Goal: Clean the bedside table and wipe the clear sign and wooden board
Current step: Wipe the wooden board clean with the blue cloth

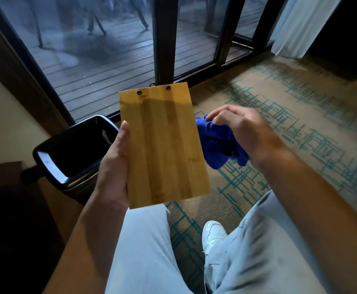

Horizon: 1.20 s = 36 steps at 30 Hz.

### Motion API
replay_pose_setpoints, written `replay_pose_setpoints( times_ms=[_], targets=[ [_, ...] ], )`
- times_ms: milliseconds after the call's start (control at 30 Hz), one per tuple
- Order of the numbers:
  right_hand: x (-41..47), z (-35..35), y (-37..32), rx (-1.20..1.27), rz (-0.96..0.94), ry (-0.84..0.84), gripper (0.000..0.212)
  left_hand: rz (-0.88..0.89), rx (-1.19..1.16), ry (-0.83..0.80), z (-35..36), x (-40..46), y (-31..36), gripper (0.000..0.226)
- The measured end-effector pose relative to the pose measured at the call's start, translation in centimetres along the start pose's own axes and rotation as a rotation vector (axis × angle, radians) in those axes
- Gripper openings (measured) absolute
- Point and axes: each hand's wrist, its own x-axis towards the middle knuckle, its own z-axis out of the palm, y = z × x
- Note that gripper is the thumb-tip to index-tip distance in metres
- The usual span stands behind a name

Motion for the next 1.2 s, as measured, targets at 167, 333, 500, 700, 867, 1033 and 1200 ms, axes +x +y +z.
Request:
replay_pose_setpoints(
  times_ms=[167, 333, 500, 700, 867, 1033, 1200],
  targets=[
    [1.5, -0.1, -0.3, 0.058, -0.069, 0.085, 0.017, 0.001, 0.004, 0.009, 0.2, -0.4, -1.0, 0.032],
    [2.0, 0.0, 0.0, 0.12, -0.153, 0.115, 0.031, 0.01, 0.065, 0.072, 0.1, 0.1, -1.9, 0.022],
    [1.9, 0.2, 0.9, 0.033, -0.142, 0.001, 0.012, -0.006, 0.082, 0.111, 0.8, 0.6, -2.2, 0.031],
    [3.8, -2.2, 1.0, -0.028, -0.115, -0.065, 0.019, -0.091, 0.071, 0.119, 1.6, 2.8, -2.6, 0.039],
    [5.7, -2.9, 3.1, -0.094, -0.085, -0.169, 0.032, -0.192, 0.057, 0.111, 1.9, 5.7, -3.7, 0.034],
    [7.4, -2.4, 7.3, -0.054, 0.044, -0.282, 0.02, -0.12, 0.15, 0.149, 2.6, 9.5, -4.7, 0.025],
    [8.4, -1.4, 12.0, 0.258, 0.207, -0.344, 0.015, -0.061, 0.239, 0.09, 2.2, 12.2, -6.5, 0.026]
  ],
)
